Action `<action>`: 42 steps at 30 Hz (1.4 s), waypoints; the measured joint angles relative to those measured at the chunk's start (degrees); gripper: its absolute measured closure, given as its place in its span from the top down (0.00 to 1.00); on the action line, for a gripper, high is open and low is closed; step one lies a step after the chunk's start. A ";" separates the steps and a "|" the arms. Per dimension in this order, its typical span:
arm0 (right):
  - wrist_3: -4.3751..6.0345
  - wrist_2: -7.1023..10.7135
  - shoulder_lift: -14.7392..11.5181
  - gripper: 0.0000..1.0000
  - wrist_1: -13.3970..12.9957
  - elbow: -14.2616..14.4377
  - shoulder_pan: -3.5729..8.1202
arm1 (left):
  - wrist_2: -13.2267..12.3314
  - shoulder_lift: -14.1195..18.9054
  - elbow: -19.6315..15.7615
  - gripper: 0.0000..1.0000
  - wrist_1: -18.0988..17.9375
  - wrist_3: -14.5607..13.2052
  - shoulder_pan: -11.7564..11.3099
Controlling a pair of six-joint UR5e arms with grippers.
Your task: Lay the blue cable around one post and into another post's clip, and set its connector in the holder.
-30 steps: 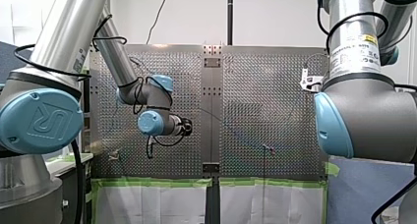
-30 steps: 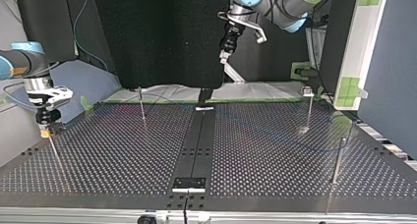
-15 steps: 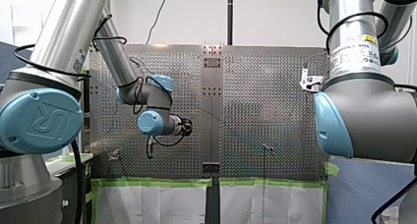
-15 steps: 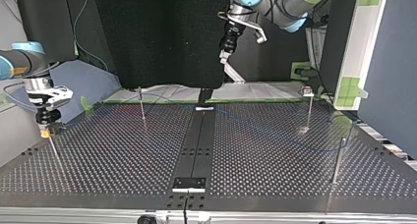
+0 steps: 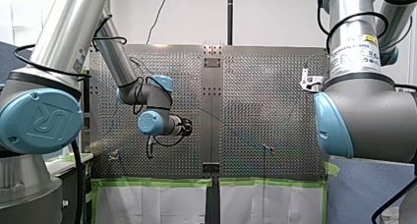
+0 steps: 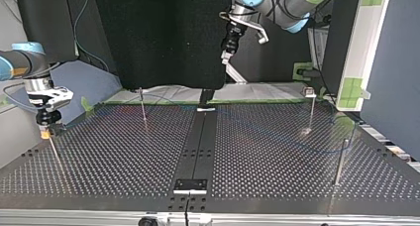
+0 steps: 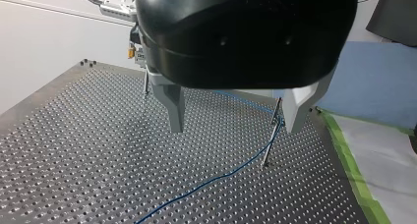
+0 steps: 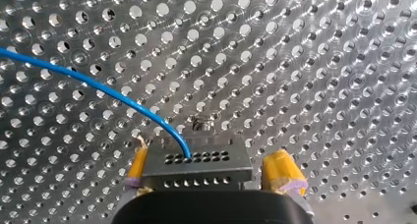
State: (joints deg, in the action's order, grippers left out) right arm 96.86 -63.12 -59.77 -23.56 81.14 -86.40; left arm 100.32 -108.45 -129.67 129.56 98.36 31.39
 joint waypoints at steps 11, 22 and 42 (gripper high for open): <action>0.02 -0.03 0.19 1.00 0.18 0.03 -0.02 | 0.00 0.01 0.02 1.00 0.00 0.01 -0.04; 0.02 -0.03 0.30 1.00 0.20 0.03 -0.02 | 0.00 0.02 0.01 1.00 0.00 0.06 -0.02; 0.02 -0.96 0.31 1.00 0.22 0.04 -0.04 | 0.00 0.00 -0.02 1.00 0.00 -0.02 -0.02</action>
State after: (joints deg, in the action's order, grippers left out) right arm 96.87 -64.08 -59.46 -23.35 81.18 -86.44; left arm 100.32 -108.45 -129.69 129.56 98.35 31.37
